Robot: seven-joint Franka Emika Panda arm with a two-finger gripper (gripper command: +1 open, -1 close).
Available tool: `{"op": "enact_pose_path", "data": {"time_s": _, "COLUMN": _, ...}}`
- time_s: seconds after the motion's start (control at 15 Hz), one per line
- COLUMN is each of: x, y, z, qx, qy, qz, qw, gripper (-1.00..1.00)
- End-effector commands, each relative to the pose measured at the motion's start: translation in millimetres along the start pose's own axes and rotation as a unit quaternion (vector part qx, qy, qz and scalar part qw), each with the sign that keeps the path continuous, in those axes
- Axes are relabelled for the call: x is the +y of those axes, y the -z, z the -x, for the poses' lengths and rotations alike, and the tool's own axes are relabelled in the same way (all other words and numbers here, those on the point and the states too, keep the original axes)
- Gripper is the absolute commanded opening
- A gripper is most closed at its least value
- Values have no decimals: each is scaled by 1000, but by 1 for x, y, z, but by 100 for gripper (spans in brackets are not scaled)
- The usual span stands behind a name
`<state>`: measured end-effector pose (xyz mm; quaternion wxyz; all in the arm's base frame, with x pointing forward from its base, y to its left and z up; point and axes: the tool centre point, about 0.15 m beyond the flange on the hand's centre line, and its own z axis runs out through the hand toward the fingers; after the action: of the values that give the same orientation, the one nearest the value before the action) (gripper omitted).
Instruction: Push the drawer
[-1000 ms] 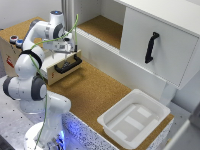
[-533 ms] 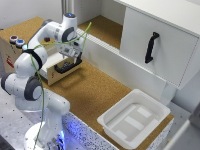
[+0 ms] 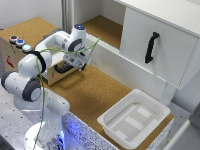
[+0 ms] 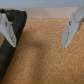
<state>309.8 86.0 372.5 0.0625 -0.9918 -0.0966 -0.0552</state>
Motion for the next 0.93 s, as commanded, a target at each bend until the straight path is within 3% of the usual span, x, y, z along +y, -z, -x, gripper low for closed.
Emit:
{"op": "enact_pose_path", "data": {"time_s": 0.0, "x": -7, "y": -41, "z": -19, "qx": 28, "qy": -10, "qz": 11, "qw": 999, "gripper": 100}}
{"op": "enact_pose_path", "data": {"time_s": 0.07, "x": -7, "y": -44, "z": -23, "qx": 27, "qy": -9, "qz": 13, "qw": 999, "gripper": -100}}
{"op": "enact_pose_path", "data": {"time_s": 0.53, "x": -22, "y": -55, "z": -44, "qx": 14, "qy": -13, "qz": -11, "qw": 1000, "gripper": -100}}
{"op": "enact_pose_path", "data": {"time_s": 0.87, "x": -41, "y": -61, "z": -60, "qx": -9, "qy": 1, "qz": -10, "qw": 1000, "gripper": -100}}
